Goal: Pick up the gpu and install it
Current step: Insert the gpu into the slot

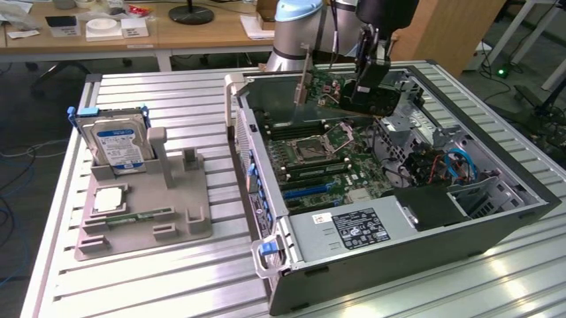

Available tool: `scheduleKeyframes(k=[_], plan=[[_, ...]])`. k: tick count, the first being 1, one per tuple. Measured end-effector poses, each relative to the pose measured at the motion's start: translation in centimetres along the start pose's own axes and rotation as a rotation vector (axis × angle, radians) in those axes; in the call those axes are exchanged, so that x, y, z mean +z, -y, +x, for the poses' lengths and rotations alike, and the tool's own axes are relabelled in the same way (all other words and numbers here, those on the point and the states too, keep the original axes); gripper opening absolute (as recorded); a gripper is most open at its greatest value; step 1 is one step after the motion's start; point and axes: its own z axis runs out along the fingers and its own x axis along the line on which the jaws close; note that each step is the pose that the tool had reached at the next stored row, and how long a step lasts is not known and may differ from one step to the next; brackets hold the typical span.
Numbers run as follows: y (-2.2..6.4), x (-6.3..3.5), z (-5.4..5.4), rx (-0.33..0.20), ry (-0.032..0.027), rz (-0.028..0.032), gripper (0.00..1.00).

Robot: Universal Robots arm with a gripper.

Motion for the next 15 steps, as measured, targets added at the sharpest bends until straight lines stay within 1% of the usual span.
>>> scheduleKeyframes(k=[8,9,13,15], plan=[[0.01,0.44,0.01,-0.108,0.0098,0.021,0.27],[0.01,0.48,0.01,-0.116,0.0115,0.0219,0.27],[0.0,0.65,0.01,-0.143,0.0242,0.0217,0.27],[0.0,0.73,0.01,-0.155,0.0291,0.0229,0.27]])
